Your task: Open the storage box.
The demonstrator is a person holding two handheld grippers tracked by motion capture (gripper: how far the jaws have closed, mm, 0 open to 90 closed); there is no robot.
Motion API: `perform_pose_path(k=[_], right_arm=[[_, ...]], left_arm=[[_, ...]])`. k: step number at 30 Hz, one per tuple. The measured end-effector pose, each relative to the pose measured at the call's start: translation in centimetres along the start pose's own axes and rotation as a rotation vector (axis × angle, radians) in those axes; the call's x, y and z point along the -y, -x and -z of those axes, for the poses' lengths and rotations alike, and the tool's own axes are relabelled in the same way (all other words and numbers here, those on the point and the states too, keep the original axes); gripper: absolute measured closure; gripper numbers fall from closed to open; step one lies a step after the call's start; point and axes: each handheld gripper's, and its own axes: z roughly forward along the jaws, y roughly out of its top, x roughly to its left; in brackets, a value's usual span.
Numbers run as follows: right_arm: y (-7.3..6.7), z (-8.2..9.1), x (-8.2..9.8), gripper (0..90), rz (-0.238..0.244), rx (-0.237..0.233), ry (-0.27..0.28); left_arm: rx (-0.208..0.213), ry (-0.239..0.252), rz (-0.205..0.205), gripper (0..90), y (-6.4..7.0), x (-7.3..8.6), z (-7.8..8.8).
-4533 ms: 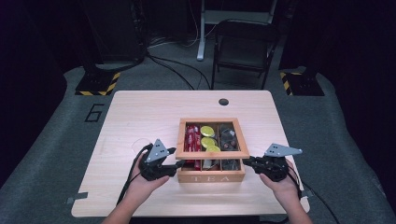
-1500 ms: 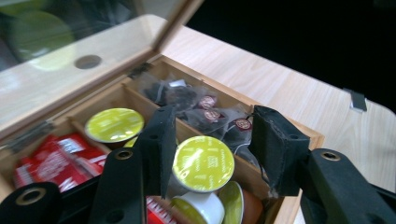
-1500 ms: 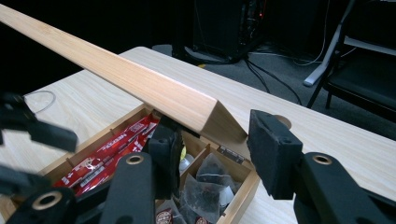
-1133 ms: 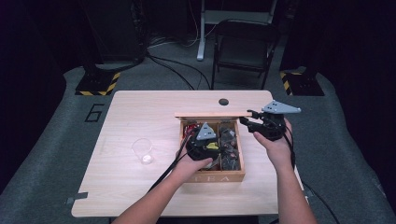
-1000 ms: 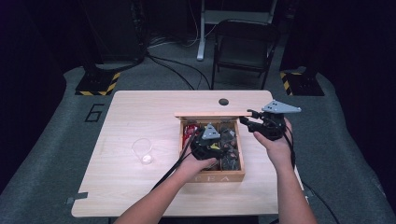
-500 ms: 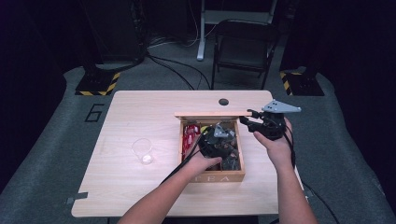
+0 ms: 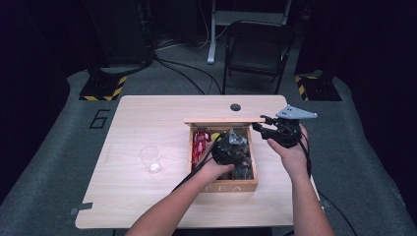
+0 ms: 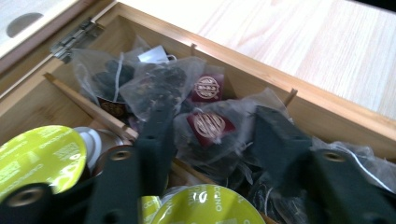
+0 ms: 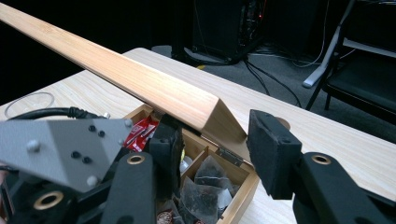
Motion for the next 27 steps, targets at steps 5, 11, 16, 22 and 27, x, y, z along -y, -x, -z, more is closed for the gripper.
perform_pose_path(k=[5, 11, 16, 22, 27], right_arm=[[0.0, 0.0, 0.0, 55.5, 0.001, -0.002, 0.001], [0.0, 0.0, 0.0, 55.4, 0.0, -0.003, 0.002], [0.0, 0.0, 0.0, 55.4, -0.001, -0.004, 0.003], [0.1, 0.0, 0.0, 55.5, -0.002, -0.005, 0.007], [0.1, 0.0, 0.0, 55.5, -0.002, -0.006, 0.006]], left_arm=[[-0.024, -0.043, -0.037, 67.6, 0.5, -0.1, -0.4], [-0.045, -0.044, -0.044, 79.6, 0.5, -0.4, -0.1], [-0.042, -0.016, -0.035, 81.4, 0.6, -0.5, 0.5], [-0.025, 0.037, -0.024, 82.1, 0.7, -0.7, 1.5], [-0.005, 0.067, -0.003, 82.5, 0.8, -0.7, 2.4]])
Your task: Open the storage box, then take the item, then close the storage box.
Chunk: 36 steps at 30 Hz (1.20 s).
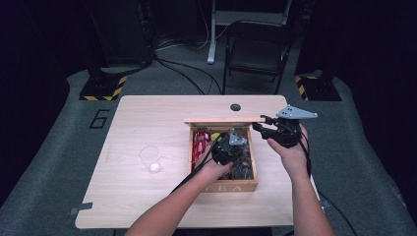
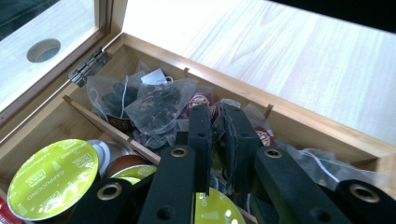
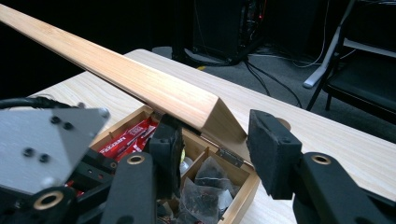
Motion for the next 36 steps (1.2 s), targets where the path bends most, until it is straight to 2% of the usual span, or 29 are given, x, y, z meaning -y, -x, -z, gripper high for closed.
perform_pose_path(k=[3, 10, 12, 15, 33, 36], right_arm=[[0.0, 0.0, 0.0, 55.4, 0.001, -0.001, 0.0], [0.0, 0.0, 0.0, 55.4, -0.003, -0.002, 0.0], [0.0, 0.0, 0.0, 55.4, -0.002, -0.001, 0.0], [0.1, 0.0, 0.0, 55.4, -0.003, -0.003, 0.001], [0.0, 0.0, 0.0, 55.4, 0.0, -0.002, 0.0], [0.0, 0.0, 0.0, 55.4, 0.0, -0.002, 0.0]], left_arm=[[0.022, 0.027, 0.014, 82.6, 0.0, 0.1, 0.8], [0.037, 0.051, 0.018, 83.1, -0.2, 0.2, 2.5], [0.044, 0.06, 0.03, 83.2, -0.2, 0.3, 2.8], [0.032, 0.06, 0.027, 83.4, -0.4, 0.5, 3.7], [-0.005, 0.091, 0.117, 84.1, -2.3, 2.4, 7.1], [-0.008, 0.097, 0.121, 84.4, -2.5, 2.6, 7.7]])
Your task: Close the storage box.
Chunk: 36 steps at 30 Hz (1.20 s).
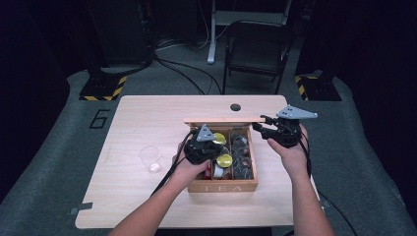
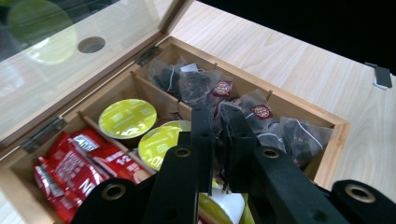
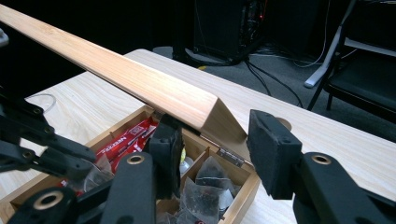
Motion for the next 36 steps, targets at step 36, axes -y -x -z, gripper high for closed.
perform_pose_path(k=[36], right_arm=[[-0.1, 0.0, 0.0, 55.4, -0.004, 0.002, -0.002]], left_arm=[[-0.2, 0.106, 0.139, 86.1, -6.8, 4.0, 12.2]])
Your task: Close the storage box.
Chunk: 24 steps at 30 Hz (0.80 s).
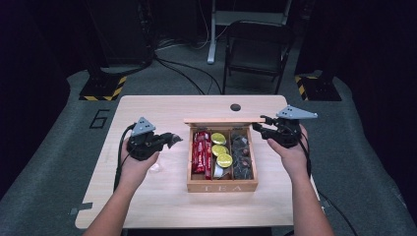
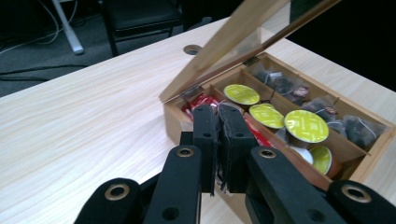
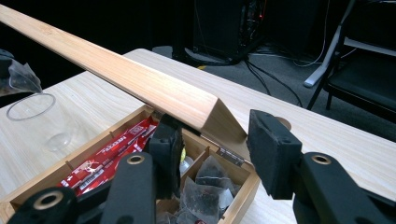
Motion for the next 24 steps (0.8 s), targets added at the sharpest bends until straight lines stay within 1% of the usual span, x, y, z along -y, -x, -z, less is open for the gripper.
perform_pose_path(k=[1, 6, 7, 9, 13, 16, 19, 24], right_arm=[[0.0, 0.0, 0.0, 55.4, 0.0, 0.0, 0.0], [0.0, 0.0, 0.0, 55.4, 0.0, 0.0, -0.001], [0.0, 0.0, 0.0, 55.4, 0.0, 0.0, -0.001], [0.0, 0.0, 0.0, 55.4, 0.0, -0.001, -0.001], [0.0, 0.0, 0.0, 55.4, 0.0, -0.001, -0.001], [0.0, 0.0, 0.0, 55.4, 0.0, -0.001, -0.001], [0.0, 0.0, 0.0, 55.4, -0.001, 0.0, -0.001], [0.0, 0.0, 0.0, 55.4, -0.001, 0.0, -0.001]], left_arm=[[-0.012, 0.004, -0.001, 86.1, -0.2, 0.1, 0.2], [-0.041, 0.009, 0.015, 86.2, -1.1, 0.5, 1.2], [-0.05, 0.018, 0.026, 86.2, -1.3, 0.7, 1.3], [-0.067, 0.012, 0.029, 86.2, -1.7, 0.9, 1.7], [-0.092, 0.018, 0.046, 86.3, -2.5, 1.6, 2.5], [-0.104, 0.015, 0.061, 86.3, -3.1, 2.1, 3.0], [-0.117, 0.011, 0.071, 86.3, -3.5, 2.7, 3.1], [-0.135, -0.018, 0.093, 86.3, -4.1, 4.1, 2.7]])
